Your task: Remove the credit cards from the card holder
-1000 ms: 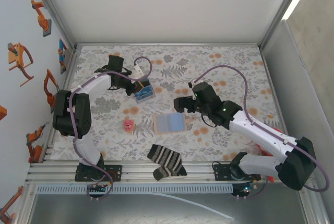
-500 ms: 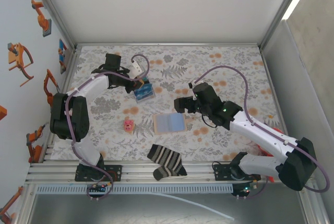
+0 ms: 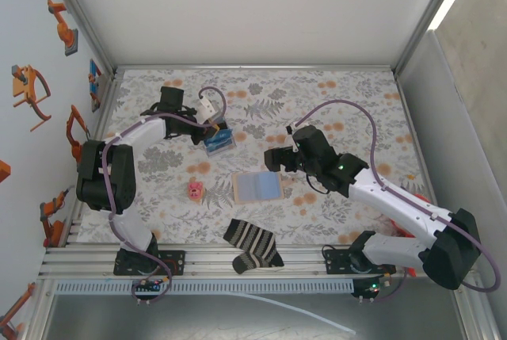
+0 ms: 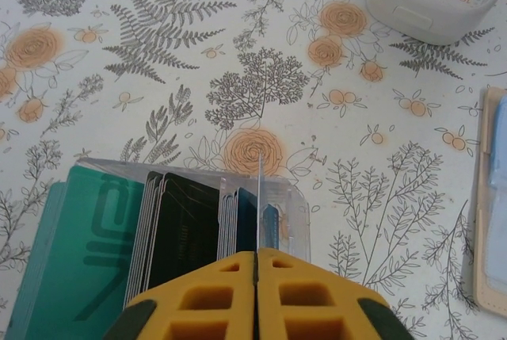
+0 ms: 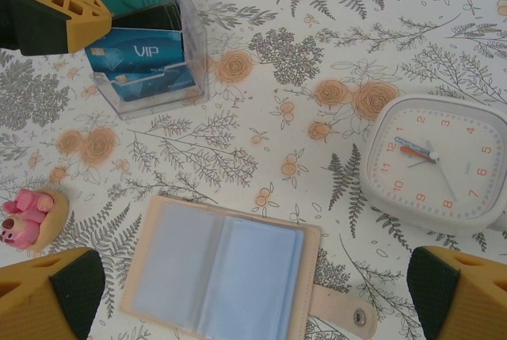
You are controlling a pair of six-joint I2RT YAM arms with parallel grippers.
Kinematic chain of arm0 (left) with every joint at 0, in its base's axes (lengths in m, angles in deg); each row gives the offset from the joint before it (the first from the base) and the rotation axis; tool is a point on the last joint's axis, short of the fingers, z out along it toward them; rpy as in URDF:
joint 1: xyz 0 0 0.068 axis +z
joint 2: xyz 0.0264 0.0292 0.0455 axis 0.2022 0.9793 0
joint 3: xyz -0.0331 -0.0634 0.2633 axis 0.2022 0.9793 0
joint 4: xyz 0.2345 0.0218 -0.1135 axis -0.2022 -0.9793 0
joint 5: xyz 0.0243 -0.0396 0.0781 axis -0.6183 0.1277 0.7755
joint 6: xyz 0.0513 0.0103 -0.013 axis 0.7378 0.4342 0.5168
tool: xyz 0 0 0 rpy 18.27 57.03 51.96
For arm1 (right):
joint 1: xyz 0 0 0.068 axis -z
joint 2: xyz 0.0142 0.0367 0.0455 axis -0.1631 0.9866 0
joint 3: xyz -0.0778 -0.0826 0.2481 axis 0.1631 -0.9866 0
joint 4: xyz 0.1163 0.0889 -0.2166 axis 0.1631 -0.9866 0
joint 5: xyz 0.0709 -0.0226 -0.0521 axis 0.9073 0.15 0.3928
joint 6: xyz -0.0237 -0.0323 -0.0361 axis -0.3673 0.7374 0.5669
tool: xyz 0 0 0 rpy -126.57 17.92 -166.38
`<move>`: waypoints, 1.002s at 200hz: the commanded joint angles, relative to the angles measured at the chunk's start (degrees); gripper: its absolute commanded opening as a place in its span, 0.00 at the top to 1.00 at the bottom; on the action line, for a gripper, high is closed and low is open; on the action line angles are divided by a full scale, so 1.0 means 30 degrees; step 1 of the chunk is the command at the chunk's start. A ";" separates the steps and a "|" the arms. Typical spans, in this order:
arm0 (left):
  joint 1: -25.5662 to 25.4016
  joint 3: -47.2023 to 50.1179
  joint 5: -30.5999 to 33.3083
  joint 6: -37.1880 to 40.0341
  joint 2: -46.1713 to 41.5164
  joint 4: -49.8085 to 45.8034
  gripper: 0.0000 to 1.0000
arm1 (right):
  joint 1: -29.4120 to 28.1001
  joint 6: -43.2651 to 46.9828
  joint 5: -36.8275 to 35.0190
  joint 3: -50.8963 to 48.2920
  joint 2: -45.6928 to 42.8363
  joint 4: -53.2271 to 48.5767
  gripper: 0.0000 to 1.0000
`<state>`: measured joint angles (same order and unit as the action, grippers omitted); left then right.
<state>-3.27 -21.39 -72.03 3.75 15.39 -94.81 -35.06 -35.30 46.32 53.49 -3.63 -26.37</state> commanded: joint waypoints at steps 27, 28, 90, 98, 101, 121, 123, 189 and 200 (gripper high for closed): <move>0.0303 0.0425 -0.0446 -0.0238 -0.0262 0.0635 0.71 | 0.0050 -0.0245 -0.0146 -0.0040 -0.0248 -0.0105 0.01; 0.0312 0.0434 -0.0448 -0.0232 -0.0289 0.0632 0.71 | 0.0050 -0.0238 -0.0146 -0.0025 -0.0247 -0.0113 0.01; 0.0508 -0.0104 -0.0010 0.0567 -0.0185 -0.0909 0.85 | 0.0050 -0.0238 -0.0231 -0.0010 -0.0304 -0.0113 0.01; 0.0498 -0.0081 0.0027 0.0613 -0.0097 -0.0916 0.86 | 0.0050 -0.0204 -0.0261 -0.0026 -0.0304 -0.0119 0.01; 0.0497 -0.0037 0.0024 0.0608 -0.0109 -0.0857 0.86 | 0.0050 -0.0212 -0.0262 -0.0023 -0.0311 -0.0120 0.01; 0.0500 0.0335 0.0037 0.0319 -0.0264 -0.0229 0.82 | 0.0050 -0.0232 -0.0233 0.0019 -0.0322 -0.0148 0.01; 0.0505 0.0365 0.0031 0.0270 -0.0318 -0.0179 0.82 | 0.0050 -0.0223 -0.0233 0.0020 -0.0352 -0.0171 0.01; 0.0446 0.2179 0.1744 -0.2484 -0.3842 0.2297 0.55 | 0.0134 -0.0303 -0.1628 -0.0665 -0.1767 -0.0374 0.01; 0.0441 0.2868 0.2678 -0.3174 -0.4715 0.2908 0.49 | 0.0139 -0.0306 -0.2200 -0.0865 -0.2214 -0.0540 0.01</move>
<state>-2.07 -15.81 -67.99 -0.95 7.13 -90.88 -35.00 -35.30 44.07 52.23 -7.22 -26.52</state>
